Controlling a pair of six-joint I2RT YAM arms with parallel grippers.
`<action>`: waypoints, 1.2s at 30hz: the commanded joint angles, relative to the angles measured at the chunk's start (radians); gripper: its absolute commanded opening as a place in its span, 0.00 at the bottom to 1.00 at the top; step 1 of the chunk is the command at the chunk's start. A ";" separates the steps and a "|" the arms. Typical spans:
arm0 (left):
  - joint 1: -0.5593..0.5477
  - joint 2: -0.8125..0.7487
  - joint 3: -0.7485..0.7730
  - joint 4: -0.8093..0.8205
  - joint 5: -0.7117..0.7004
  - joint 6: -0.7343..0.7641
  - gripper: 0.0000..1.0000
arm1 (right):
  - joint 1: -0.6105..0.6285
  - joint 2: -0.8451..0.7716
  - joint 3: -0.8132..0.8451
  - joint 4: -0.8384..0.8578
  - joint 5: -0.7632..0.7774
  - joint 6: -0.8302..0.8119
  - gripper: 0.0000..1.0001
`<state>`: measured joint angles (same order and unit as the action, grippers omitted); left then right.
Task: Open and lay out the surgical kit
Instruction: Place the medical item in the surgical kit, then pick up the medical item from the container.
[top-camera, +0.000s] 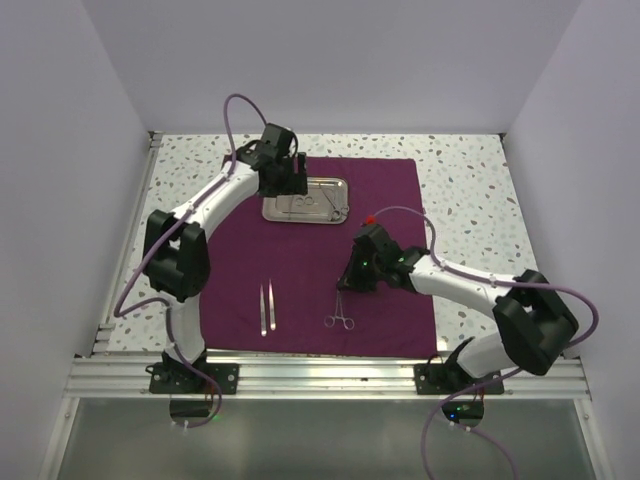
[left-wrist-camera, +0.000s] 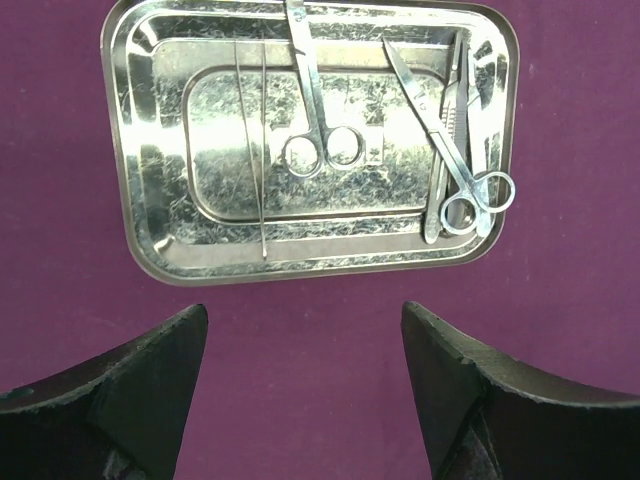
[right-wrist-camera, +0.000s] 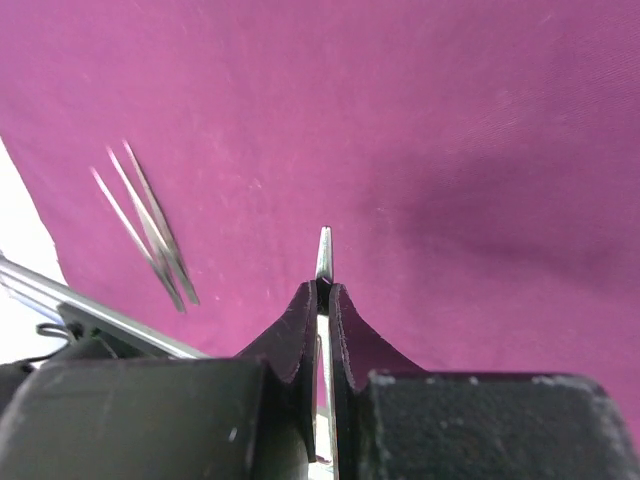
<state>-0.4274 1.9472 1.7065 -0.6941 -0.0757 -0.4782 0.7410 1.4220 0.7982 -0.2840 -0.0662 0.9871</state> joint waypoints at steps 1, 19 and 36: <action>0.007 0.022 0.059 0.033 0.034 -0.005 0.81 | 0.021 0.066 0.021 0.058 0.014 0.047 0.00; 0.007 -0.090 -0.094 0.076 0.025 0.016 0.80 | 0.072 0.138 0.239 -0.185 0.060 -0.037 0.58; 0.012 0.353 0.450 0.001 -0.067 0.090 0.52 | 0.069 -0.258 0.335 -0.630 0.350 -0.159 0.50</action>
<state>-0.4259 2.2272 2.0460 -0.6750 -0.1120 -0.4248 0.8112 1.2240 1.1233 -0.7868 0.1745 0.8425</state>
